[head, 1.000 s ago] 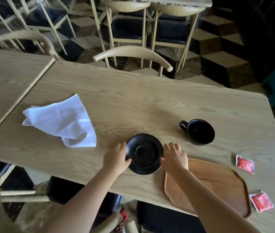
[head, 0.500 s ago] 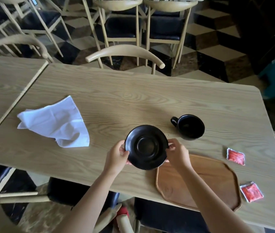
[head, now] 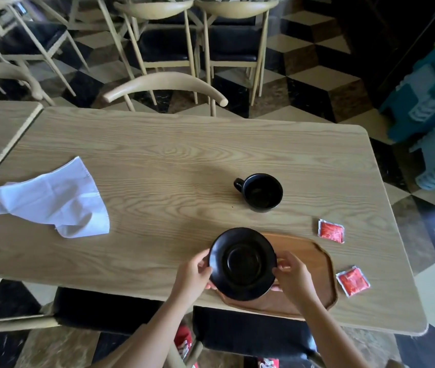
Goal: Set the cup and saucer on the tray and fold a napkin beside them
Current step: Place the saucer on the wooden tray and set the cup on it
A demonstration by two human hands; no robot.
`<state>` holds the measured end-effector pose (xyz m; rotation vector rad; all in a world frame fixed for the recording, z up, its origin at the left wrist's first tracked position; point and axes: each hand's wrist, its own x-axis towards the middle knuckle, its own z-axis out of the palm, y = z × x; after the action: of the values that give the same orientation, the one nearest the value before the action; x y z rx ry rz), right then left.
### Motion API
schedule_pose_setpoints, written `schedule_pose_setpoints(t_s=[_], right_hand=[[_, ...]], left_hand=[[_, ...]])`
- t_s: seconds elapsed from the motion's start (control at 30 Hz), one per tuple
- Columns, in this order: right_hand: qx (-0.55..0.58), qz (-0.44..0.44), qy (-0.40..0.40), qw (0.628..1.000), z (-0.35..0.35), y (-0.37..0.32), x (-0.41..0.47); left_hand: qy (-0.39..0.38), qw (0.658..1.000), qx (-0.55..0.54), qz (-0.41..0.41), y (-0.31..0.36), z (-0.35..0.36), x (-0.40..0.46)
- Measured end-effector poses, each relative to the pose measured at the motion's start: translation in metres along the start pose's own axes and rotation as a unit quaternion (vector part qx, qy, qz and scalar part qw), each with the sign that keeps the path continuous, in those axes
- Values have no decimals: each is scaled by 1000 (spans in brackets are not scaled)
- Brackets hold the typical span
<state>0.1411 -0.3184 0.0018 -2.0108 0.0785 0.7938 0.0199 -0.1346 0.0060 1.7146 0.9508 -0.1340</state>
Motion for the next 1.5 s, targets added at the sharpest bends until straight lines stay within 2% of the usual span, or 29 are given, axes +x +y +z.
schedule_pose_setpoints(t_s=[0.6, 0.7, 0.8, 0.9, 0.97, 1.03, 1.1, 1.2, 1.37, 1.5], right_hand=[[-26, 25, -42, 998, -10, 19, 7], [-99, 18, -14, 995, -17, 11, 9], [-172, -42, 91, 980, -28, -9, 18], [-239, -161, 88, 953, -29, -38, 35], [-313, -208, 45, 926, -24, -58, 49], [-389, -219, -2, 895, -19, -71, 61], [-450, -221, -33, 865, -19, -76, 69], [-495, -229, -61, 836, -23, -76, 75], [-488, -266, -66, 829, -35, -76, 84], [-466, -274, -59, 839, -36, -81, 91]], left_hand=[[-20, 999, 4, -24, -12, 10, 5], [-25, 996, 78, -25, -9, 3, 11], [56, 981, 186, 28, 8, -16, 30], [121, 956, 227, 139, 42, -29, 61], [91, 936, 266, 211, 70, -28, 84], [15, 917, 313, 247, 93, -19, 105], [-66, 906, 340, 245, 107, -5, 123], [-124, 904, 348, 216, 113, 12, 137], [-75, 924, 303, 221, 102, 13, 129], [-26, 922, 285, 260, 95, 13, 131]])
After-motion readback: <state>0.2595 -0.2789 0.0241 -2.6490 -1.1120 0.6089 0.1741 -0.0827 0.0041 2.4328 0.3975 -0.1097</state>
